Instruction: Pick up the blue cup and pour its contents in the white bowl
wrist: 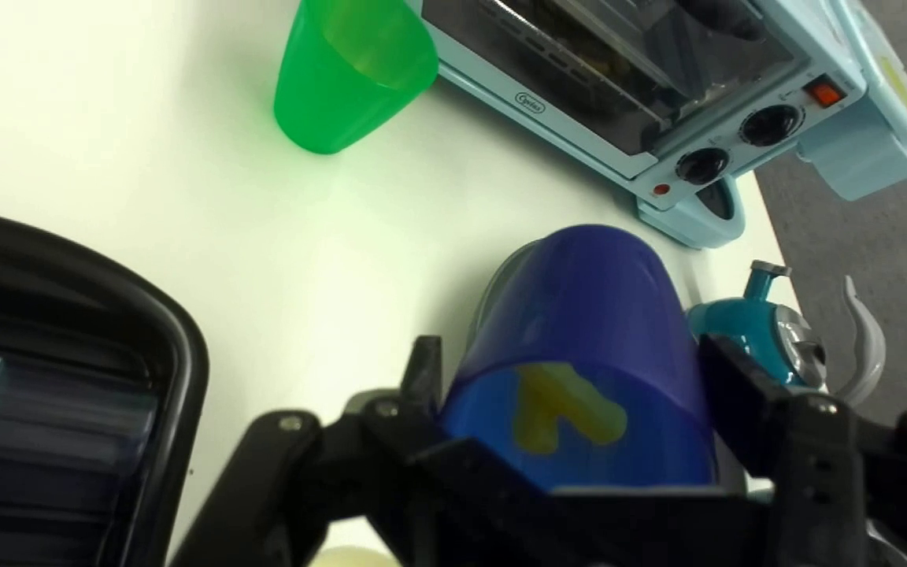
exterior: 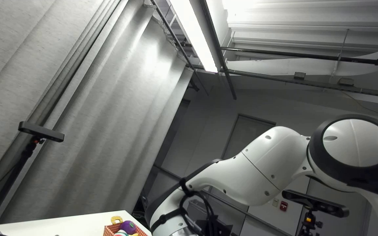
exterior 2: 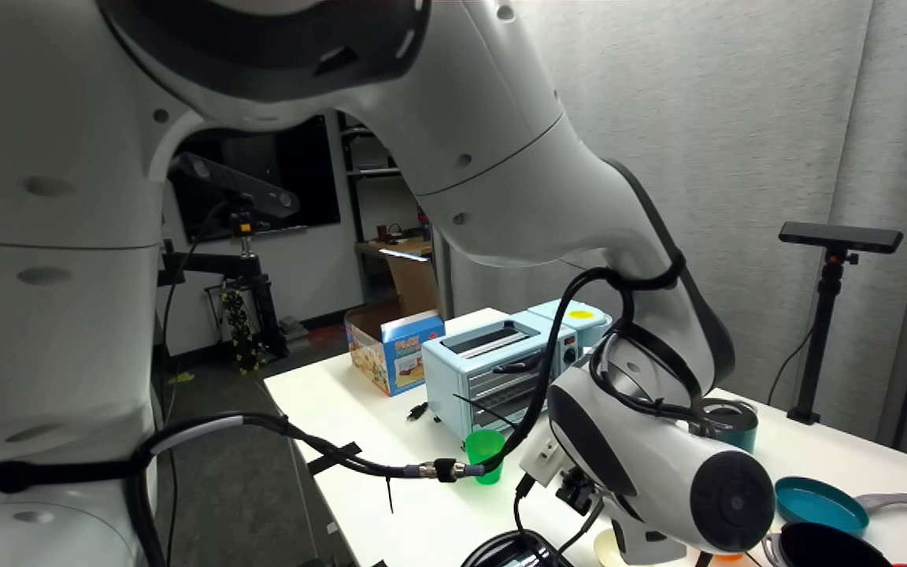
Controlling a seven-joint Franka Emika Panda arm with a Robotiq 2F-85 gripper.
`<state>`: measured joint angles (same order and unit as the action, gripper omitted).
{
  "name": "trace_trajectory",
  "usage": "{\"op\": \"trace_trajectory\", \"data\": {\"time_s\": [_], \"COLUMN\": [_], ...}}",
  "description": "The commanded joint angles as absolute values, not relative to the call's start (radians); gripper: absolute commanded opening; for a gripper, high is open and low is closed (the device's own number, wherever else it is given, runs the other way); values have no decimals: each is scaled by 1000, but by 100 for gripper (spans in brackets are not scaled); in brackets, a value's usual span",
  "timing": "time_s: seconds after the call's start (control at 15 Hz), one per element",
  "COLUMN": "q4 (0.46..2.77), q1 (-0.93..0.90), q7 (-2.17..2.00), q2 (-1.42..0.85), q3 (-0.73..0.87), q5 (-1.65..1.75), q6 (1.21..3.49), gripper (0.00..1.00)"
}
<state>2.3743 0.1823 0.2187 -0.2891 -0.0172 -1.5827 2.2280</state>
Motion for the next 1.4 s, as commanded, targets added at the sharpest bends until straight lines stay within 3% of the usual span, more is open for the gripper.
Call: {"op": "trace_trajectory", "data": {"time_s": [0.0, 1.33], "q4": [2388, 2395], "q1": [152, 145], "q7": [276, 345], "q2": [-269, -273], "q3": [33, 90], "q5": [-1653, -1729], "q6": [2153, 1975], "gripper": [56, 56]}}
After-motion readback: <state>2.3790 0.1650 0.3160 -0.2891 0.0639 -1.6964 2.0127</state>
